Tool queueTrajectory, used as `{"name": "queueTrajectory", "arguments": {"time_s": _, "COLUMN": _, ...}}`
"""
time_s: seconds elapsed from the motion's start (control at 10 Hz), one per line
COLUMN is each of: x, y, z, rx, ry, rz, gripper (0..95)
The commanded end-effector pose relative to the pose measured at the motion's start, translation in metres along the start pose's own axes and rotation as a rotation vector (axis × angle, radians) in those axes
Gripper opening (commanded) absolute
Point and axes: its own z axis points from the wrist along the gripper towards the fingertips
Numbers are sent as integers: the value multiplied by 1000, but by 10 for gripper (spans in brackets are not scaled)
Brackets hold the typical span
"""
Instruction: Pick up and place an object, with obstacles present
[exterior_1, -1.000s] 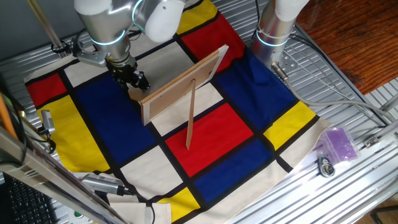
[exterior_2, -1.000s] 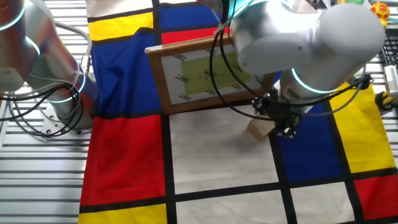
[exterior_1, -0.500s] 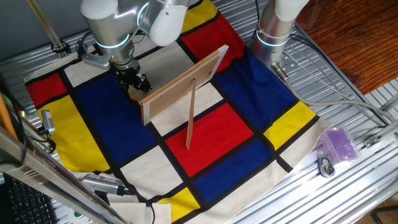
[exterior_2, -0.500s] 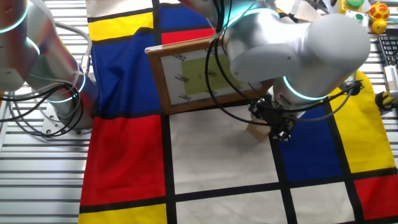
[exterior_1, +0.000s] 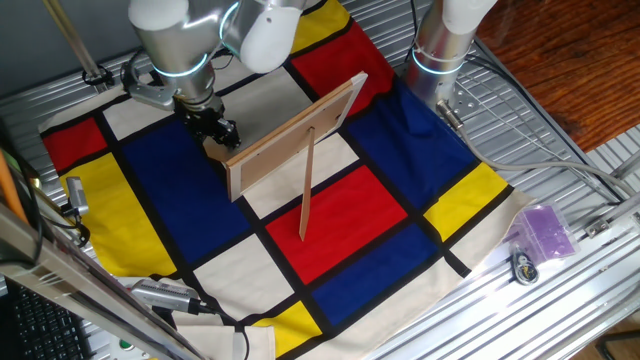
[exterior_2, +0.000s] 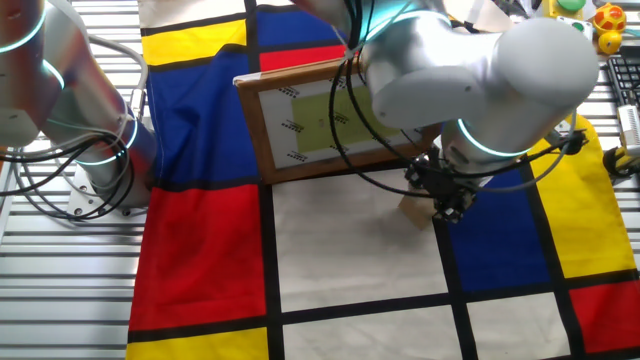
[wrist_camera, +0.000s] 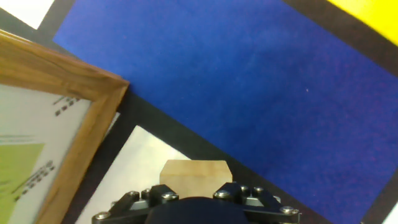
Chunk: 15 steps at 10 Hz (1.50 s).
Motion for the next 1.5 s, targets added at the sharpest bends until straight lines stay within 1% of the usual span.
{"name": "queueTrajectory", "arguments": {"time_s": 0.1, "x": -6, "y": 4, "z": -24, "rx": -22, "ry": -3, "rz": -6, "gripper": 0}}
{"name": "queueTrajectory", "arguments": {"time_s": 0.3, "x": -18, "y": 8, "z": -55, "rx": -25, "ry": 8, "rz": -5, "gripper": 0}}
{"name": "queueTrajectory", "arguments": {"time_s": 0.5, "x": -31, "y": 18, "z": -93, "rx": -24, "ry": 24, "rz": -5, "gripper": 0}}
{"name": "queueTrajectory", "arguments": {"time_s": 0.7, "x": -39, "y": 24, "z": -122, "rx": -25, "ry": 30, "rz": -9, "gripper": 0}}
{"name": "queueTrajectory", "arguments": {"time_s": 0.8, "x": -41, "y": 29, "z": -139, "rx": -30, "ry": 38, "rz": -4, "gripper": 0}}
{"name": "queueTrajectory", "arguments": {"time_s": 0.9, "x": -43, "y": 33, "z": -148, "rx": -27, "ry": 47, "rz": -2, "gripper": 0}}
{"name": "queueTrajectory", "arguments": {"time_s": 1.0, "x": -45, "y": 40, "z": -159, "rx": -31, "ry": 53, "rz": 10, "gripper": 0}}
{"name": "queueTrajectory", "arguments": {"time_s": 1.1, "x": -47, "y": 48, "z": -166, "rx": -35, "ry": 60, "rz": 22, "gripper": 0}}
{"name": "queueTrajectory", "arguments": {"time_s": 1.2, "x": -49, "y": 54, "z": -171, "rx": -39, "ry": 74, "rz": 20, "gripper": 0}}
{"name": "queueTrajectory", "arguments": {"time_s": 1.3, "x": -53, "y": 60, "z": -177, "rx": -37, "ry": 101, "rz": 21, "gripper": 0}}
{"name": "queueTrajectory", "arguments": {"time_s": 1.5, "x": -55, "y": 59, "z": -177, "rx": -25, "ry": 115, "rz": 9, "gripper": 0}}
